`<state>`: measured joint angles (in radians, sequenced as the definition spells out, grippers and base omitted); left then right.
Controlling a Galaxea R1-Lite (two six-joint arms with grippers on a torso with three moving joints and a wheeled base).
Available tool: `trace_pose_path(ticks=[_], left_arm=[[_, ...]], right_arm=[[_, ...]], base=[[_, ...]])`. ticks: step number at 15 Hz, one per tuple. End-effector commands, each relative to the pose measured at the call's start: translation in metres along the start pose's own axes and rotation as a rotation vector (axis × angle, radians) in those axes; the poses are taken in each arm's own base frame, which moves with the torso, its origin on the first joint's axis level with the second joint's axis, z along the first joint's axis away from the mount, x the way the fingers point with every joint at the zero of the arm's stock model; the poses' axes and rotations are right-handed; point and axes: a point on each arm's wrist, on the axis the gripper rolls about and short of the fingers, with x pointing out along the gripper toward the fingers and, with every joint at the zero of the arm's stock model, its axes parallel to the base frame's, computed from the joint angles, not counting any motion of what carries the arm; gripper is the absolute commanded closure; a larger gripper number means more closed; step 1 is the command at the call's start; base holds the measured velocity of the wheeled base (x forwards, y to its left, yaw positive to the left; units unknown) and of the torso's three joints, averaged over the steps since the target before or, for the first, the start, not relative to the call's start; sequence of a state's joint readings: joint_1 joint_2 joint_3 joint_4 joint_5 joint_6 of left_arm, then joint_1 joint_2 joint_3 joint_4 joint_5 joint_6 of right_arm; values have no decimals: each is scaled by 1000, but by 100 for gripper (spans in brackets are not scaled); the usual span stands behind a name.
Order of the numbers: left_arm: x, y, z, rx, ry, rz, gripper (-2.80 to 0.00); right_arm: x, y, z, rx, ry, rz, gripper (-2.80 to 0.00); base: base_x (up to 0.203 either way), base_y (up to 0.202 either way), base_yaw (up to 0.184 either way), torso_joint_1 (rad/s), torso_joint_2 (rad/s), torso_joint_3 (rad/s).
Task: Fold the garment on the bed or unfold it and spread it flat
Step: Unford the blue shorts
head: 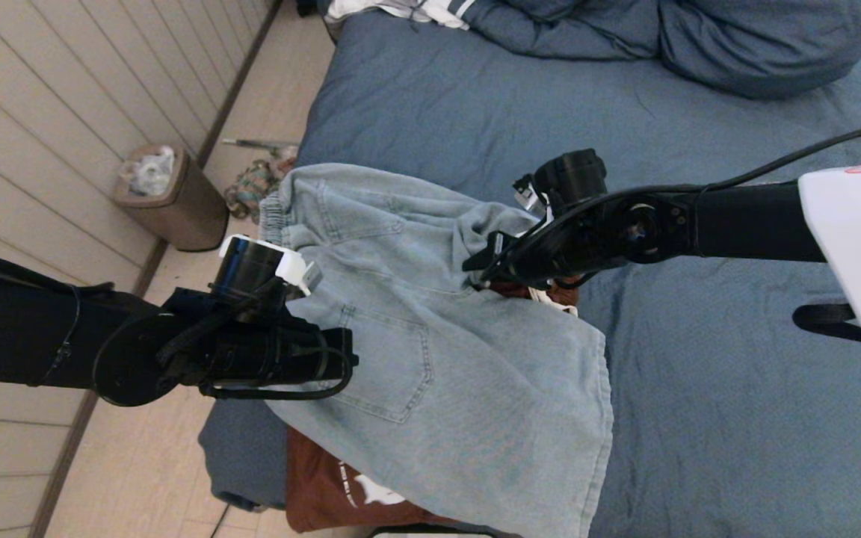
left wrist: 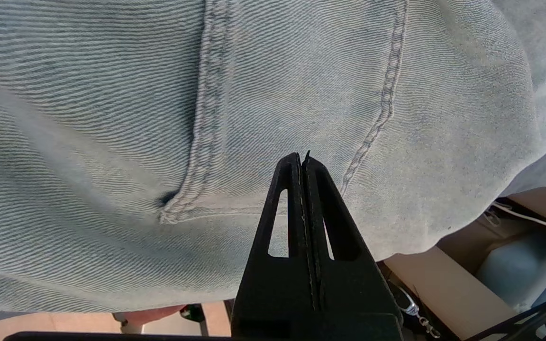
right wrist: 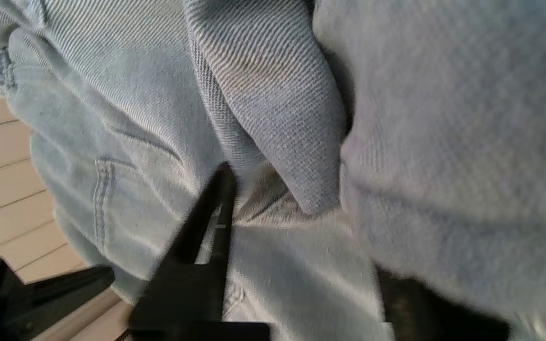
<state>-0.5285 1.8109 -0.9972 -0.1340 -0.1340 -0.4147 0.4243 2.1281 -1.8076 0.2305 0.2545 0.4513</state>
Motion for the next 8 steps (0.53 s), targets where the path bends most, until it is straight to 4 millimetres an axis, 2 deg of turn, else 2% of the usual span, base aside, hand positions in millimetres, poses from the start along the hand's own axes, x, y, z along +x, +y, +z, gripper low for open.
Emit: trace_pose_path(ticks=[1, 4, 8], left_arm=[[1, 0, 0, -2, 2, -1, 0], [0, -1, -1, -1, 3, -4, 0], [-1, -3, -2, 3, 3, -9, 0]], right_arm=[[-19, 6, 1, -2, -13, 6, 0], [-37, 4, 6, -1, -38, -1, 0], [-36, 0, 8, 9, -44, -4, 0]], base=[[0, 0, 0, 0, 0, 0], [0, 0, 0, 0, 0, 0], [0, 0, 0, 0, 0, 0]])
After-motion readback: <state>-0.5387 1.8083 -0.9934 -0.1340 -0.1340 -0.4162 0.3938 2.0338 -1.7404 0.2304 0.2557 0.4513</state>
